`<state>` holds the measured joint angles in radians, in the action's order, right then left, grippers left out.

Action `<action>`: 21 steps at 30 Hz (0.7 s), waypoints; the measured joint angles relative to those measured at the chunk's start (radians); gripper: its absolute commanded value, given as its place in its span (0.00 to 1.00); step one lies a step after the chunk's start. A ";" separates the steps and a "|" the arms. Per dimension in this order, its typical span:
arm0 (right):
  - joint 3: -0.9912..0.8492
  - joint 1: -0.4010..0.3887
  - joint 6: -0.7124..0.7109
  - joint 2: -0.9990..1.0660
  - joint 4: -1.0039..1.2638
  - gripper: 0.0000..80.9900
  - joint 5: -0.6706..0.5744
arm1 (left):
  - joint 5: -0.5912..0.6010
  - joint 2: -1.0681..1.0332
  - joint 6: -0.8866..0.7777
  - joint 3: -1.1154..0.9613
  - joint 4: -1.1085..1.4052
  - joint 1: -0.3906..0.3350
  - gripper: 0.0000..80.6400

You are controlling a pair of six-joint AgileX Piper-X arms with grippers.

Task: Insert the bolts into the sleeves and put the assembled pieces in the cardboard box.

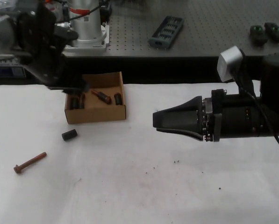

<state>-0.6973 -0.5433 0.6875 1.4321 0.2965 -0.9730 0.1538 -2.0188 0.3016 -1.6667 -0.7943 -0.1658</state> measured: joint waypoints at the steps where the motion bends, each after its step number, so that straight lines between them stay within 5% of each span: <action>1: 0.000 0.000 0.000 0.000 0.000 0.36 -0.003 | 0.001 0.001 0.014 0.000 -0.006 0.000 0.49; 21: 0.000 -0.004 0.011 0.000 0.000 0.36 -0.017 | 0.021 -0.002 0.286 0.007 -0.196 -0.020 0.46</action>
<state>-0.6973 -0.5474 0.6986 1.4321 0.2965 -0.9896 0.1752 -2.0205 0.5876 -1.6593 -0.9902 -0.1861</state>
